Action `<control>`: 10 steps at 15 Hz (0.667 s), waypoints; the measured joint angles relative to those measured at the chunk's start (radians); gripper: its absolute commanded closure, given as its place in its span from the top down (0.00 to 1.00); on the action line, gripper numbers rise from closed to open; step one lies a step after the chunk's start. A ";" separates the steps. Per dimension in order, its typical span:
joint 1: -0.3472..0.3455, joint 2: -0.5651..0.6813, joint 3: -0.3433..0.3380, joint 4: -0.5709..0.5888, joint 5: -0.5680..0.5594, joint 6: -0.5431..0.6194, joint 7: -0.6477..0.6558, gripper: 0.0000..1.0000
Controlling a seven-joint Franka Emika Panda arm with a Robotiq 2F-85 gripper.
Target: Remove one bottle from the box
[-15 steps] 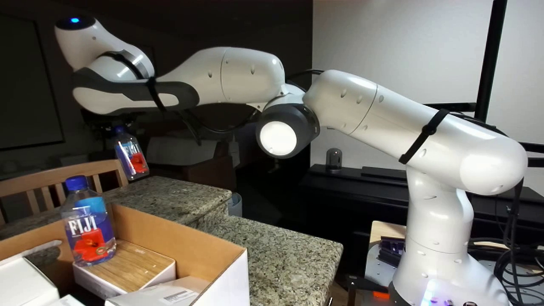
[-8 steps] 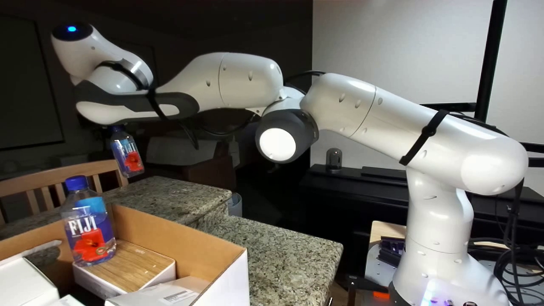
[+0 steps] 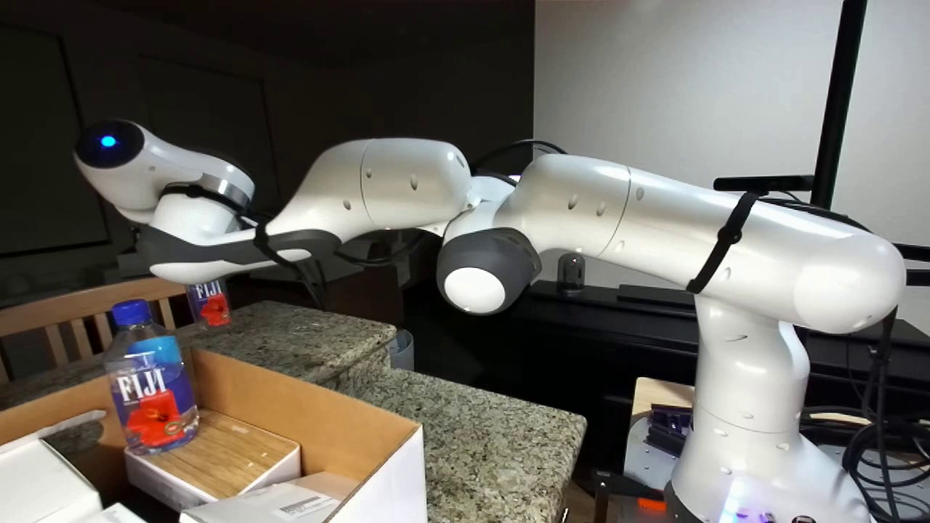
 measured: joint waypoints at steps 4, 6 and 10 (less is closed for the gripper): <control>-0.018 0.027 -0.012 -0.001 0.000 -0.007 0.094 0.15; -0.039 0.031 -0.012 -0.001 0.000 -0.010 0.139 0.15; -0.079 0.032 -0.013 -0.001 0.000 -0.013 0.212 0.15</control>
